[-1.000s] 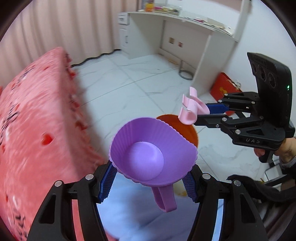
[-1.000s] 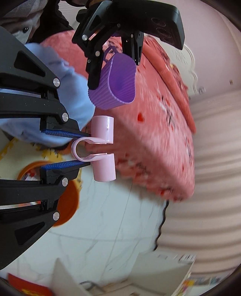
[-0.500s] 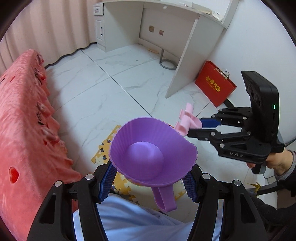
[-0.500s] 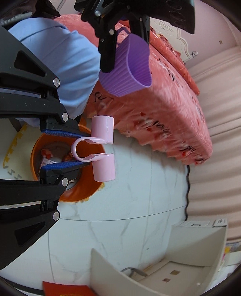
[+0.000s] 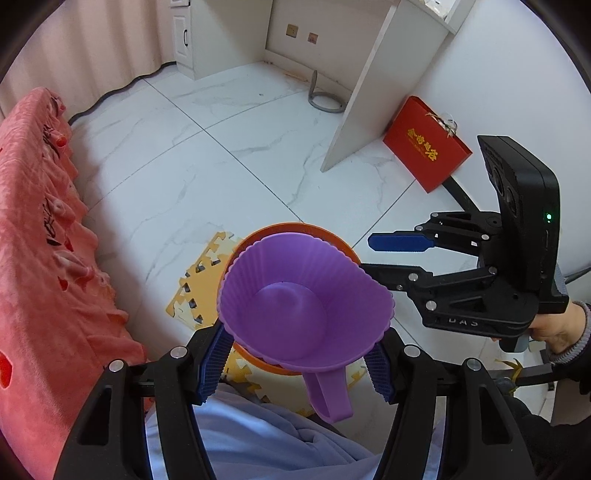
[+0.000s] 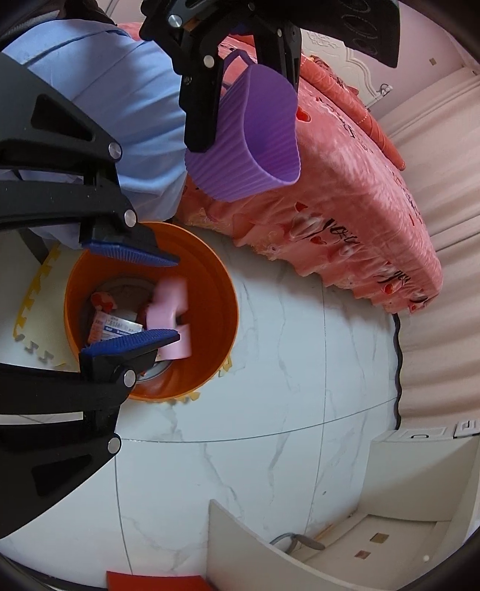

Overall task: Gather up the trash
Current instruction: 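Open the right tool to drop the pink clip while the left tool drops the purple cup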

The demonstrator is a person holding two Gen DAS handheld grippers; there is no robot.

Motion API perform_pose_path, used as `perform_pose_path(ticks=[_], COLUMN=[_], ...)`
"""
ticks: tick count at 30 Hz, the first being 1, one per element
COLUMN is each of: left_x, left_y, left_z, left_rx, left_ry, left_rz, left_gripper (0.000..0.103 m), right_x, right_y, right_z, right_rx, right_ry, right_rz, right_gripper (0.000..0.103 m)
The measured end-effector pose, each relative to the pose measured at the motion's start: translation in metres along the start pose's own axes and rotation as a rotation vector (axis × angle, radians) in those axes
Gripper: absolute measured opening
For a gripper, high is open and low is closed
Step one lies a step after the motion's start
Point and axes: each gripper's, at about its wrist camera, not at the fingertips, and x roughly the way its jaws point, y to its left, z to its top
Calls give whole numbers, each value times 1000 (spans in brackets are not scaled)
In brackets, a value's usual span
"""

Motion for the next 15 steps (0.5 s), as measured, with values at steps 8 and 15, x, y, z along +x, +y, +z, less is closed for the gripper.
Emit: perform_pose_path(ticks=[8,15], left_x=[6,15], left_y=[-5,-7], left_z=[4,8], left_rx=[11,27], left_ry=[5,8], left_rz=[-15,16], left_gripper=[65,66], right_x=[-11,-18], right_y=[-6,-6], right_z=[-1,-1], right_rx=[32,42], right_ry=[-30,-44], right_rz=[-7,-11], right_gripper=[36,37])
